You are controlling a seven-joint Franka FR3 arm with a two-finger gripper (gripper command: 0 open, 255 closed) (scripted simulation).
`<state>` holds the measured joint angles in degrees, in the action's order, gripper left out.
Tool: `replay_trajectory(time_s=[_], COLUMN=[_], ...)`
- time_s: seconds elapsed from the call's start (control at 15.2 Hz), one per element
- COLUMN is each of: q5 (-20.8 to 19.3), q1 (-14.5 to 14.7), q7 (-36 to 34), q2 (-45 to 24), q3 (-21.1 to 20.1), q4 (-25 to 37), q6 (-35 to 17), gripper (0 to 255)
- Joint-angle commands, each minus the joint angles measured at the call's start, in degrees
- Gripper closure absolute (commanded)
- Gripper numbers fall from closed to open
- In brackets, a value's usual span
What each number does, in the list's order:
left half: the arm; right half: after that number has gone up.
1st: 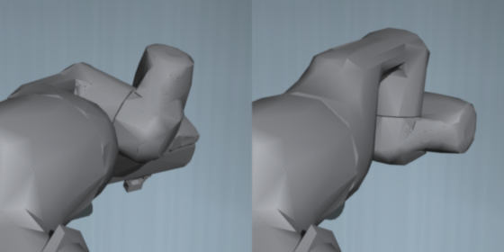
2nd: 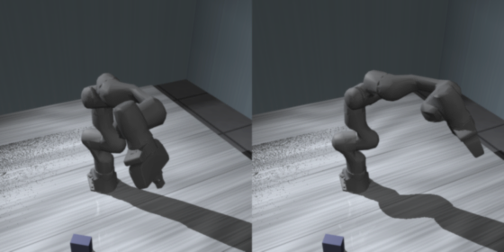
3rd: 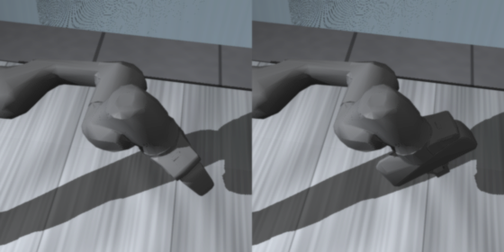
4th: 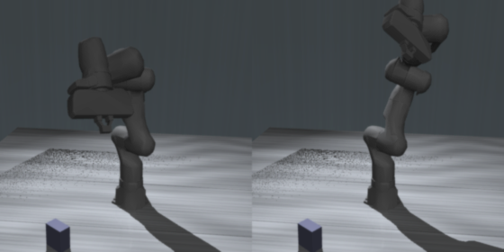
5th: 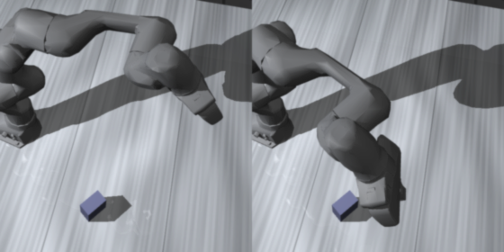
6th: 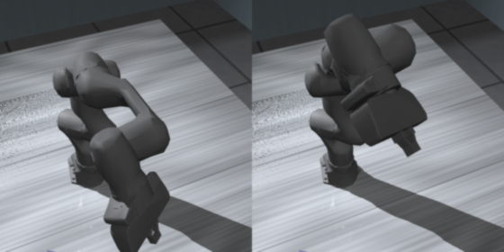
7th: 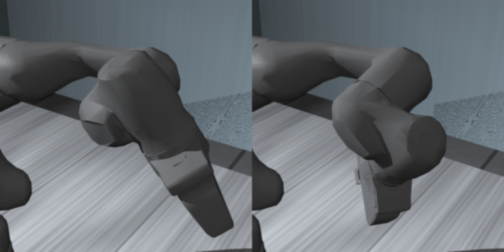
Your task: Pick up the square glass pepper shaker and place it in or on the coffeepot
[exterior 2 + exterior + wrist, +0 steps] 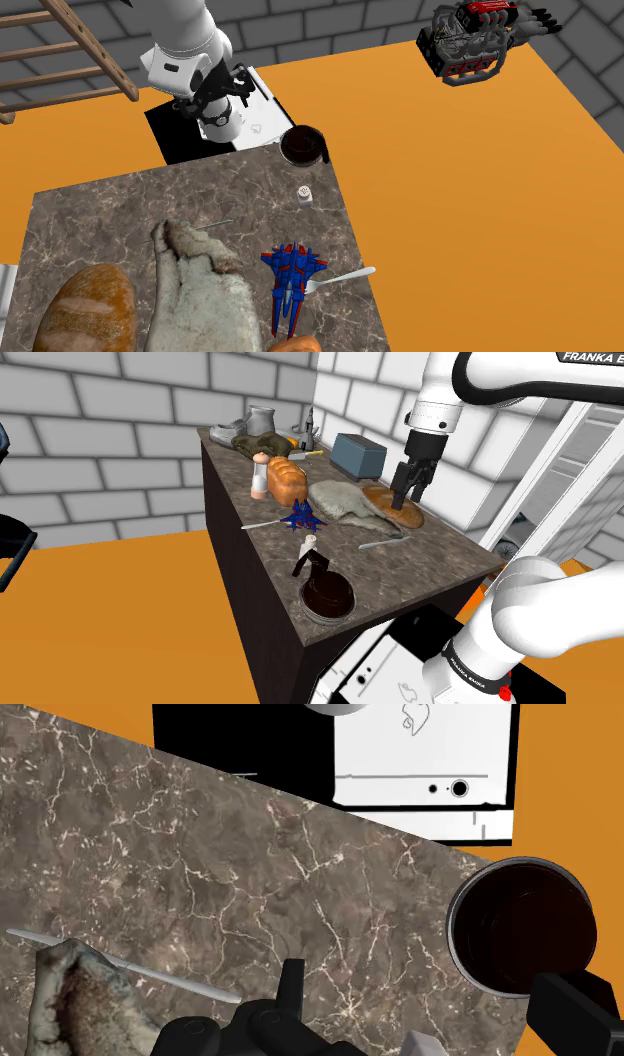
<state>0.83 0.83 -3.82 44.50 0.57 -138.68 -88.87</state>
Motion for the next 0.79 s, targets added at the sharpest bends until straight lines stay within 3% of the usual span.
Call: replay_trajectory(time_s=[0.0,0.73], q5=[0.0,0.9], q1=[0.0,1.4], q7=[0.0,-4.8], q2=[0.0,-16.0], q3=[0.0,-5.2], q4=[0.0,-3.8], q6=[0.0,-25.1], gripper=[0,0])
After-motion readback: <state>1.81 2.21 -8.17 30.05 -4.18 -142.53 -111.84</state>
